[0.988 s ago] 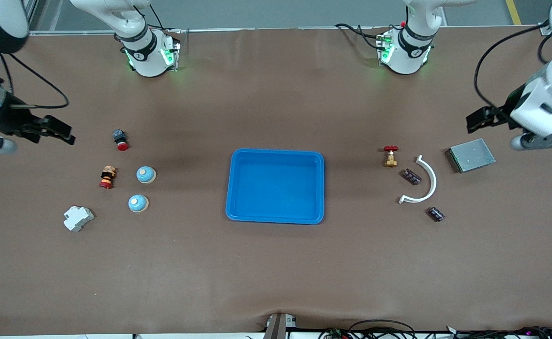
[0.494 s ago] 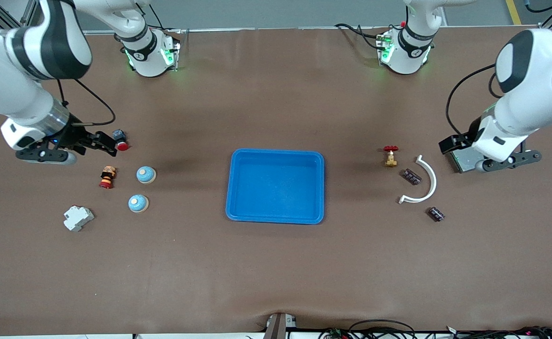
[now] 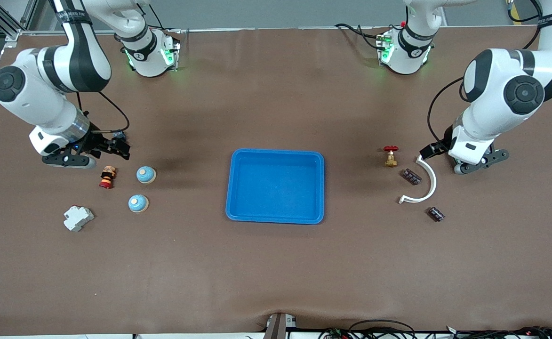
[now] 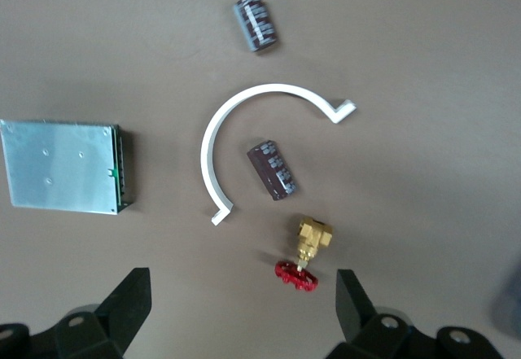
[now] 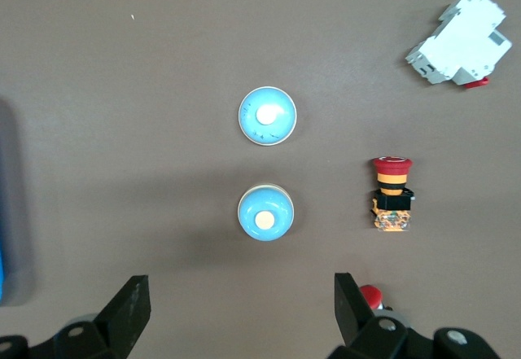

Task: Place electrolytic capacitor and blue bell in tray
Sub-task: 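Grasp the brown capacitor with the left gripper while the right grasps a bell, then carry the capacitor with the left gripper while the right carries the bell, then release the capacitor into the tray while the right gripper lowers the bell, then grasp the second capacitor with the left gripper while the right grasps another bell, then carry the second capacitor over the tray with the left gripper, then release the capacitor into the tray while the right gripper carries the bell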

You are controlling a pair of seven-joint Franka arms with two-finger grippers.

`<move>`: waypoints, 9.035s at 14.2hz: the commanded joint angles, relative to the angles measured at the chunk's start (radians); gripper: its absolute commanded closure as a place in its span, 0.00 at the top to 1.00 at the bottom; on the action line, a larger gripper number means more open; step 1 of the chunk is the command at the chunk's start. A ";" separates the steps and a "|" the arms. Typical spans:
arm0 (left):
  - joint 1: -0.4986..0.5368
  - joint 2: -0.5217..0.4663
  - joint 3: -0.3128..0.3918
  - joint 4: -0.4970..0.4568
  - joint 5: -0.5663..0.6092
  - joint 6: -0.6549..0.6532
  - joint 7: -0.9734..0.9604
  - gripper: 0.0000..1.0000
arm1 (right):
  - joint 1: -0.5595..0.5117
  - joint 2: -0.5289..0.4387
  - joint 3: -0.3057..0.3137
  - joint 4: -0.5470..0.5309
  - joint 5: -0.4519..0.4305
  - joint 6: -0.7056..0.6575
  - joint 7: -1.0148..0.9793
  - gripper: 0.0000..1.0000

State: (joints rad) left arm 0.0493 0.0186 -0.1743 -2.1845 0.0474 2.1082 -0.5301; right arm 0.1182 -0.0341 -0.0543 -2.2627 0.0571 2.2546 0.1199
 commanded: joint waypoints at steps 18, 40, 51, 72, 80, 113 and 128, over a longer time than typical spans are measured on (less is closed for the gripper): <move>0.024 0.334 -0.027 -0.038 0.003 0.378 -0.389 0.73 | 0.023 0.373 -0.004 -0.139 0.004 0.562 0.000 1.00; 0.044 0.336 -0.020 0.023 0.083 0.374 -0.418 0.00 | 0.279 0.258 -0.001 0.057 0.007 0.140 0.424 0.00; -0.138 0.415 -0.241 0.296 0.075 0.144 -1.023 0.00 | 0.544 0.422 -0.002 0.304 0.012 0.132 0.918 0.00; -0.318 0.572 -0.191 0.522 0.174 0.021 -1.303 1.00 | 0.660 0.721 -0.010 0.471 -0.002 0.303 1.123 0.27; 0.026 0.546 -0.191 0.514 0.204 -0.050 -0.759 1.00 | 0.643 0.711 -0.015 0.682 -0.031 -0.037 1.101 1.00; 0.175 0.643 -0.393 0.555 0.368 0.000 -0.722 0.00 | 0.000 0.543 -0.015 0.229 -0.077 0.385 -0.143 1.00; -0.250 0.794 -0.354 0.701 0.376 0.142 -1.404 0.00 | 0.000 0.553 -0.015 0.198 -0.077 0.434 -0.137 0.00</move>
State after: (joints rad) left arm -0.1670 0.7767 -0.5521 -1.5211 0.4122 2.2020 -1.8772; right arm 0.1397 0.5331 -0.0854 -2.0501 -0.0047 2.6886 -0.0135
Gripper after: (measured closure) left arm 0.661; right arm 0.344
